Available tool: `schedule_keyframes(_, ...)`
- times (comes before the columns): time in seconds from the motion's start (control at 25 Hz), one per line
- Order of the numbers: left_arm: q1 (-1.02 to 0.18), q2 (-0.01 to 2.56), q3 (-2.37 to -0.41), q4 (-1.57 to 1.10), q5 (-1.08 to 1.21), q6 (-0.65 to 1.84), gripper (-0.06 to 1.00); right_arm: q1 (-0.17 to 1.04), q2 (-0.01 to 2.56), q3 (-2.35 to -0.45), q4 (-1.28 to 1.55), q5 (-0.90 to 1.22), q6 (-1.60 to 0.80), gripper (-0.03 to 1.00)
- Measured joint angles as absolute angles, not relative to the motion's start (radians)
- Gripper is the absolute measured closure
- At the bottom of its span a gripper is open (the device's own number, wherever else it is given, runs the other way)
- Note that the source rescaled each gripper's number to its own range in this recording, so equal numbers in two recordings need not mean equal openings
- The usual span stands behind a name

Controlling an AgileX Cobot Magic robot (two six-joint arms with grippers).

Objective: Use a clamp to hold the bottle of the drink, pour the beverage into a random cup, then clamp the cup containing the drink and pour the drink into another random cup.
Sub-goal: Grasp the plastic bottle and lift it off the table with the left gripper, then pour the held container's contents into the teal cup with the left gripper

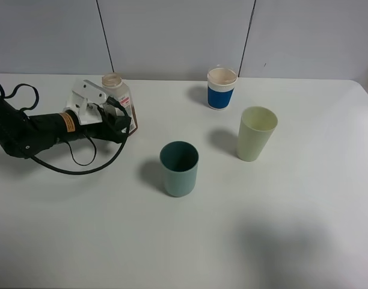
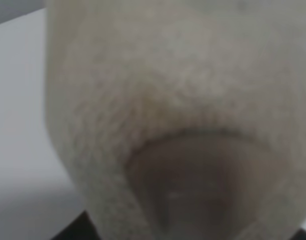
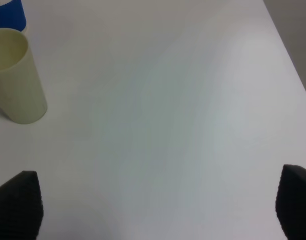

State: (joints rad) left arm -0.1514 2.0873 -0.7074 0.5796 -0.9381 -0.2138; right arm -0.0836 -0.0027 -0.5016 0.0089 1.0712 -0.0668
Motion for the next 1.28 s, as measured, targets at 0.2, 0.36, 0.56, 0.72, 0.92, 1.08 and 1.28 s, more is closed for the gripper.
schedule_keyframes(0.2, -0.171, 2.015, -0.605, 0.308, -0.904, -0.082, 0.88, -0.084, -0.003, -0.502, 0.009, 1.071, -0.067, 0.21)
schedule_keyframes(0.36, -0.222, 1.939, -0.509, 0.005, -0.898, 0.122, 0.88, -0.084, -0.003, -0.502, 0.009, 1.071, -0.067, 0.21)
schedule_keyframes(0.56, -0.310, 1.835, -0.434, -0.340, -0.890, 0.386, 0.88, -0.084, -0.003, -0.502, 0.009, 1.071, -0.067, 0.21)
schedule_keyframes(0.72, -0.363, 1.789, -0.431, -0.492, -0.883, 0.530, 0.88, -0.084, -0.003, -0.502, 0.009, 1.071, -0.067, 0.21)
schedule_keyframes(0.92, -0.478, 1.735, -0.431, -0.738, -0.882, 0.810, 0.88, -0.084, -0.003, -0.502, 0.009, 1.071, -0.067, 0.21)
schedule_keyframes(1.08, -0.579, 1.701, -0.430, -0.915, -0.884, 1.045, 0.88, -0.084, -0.003, -0.502, 0.009, 1.071, -0.067, 0.21)
schedule_keyframes(1.28, -0.734, 1.670, -0.430, -1.093, -0.915, 1.315, 0.88, -0.084, -0.003, -0.502, 0.009, 1.071, -0.067, 0.21)
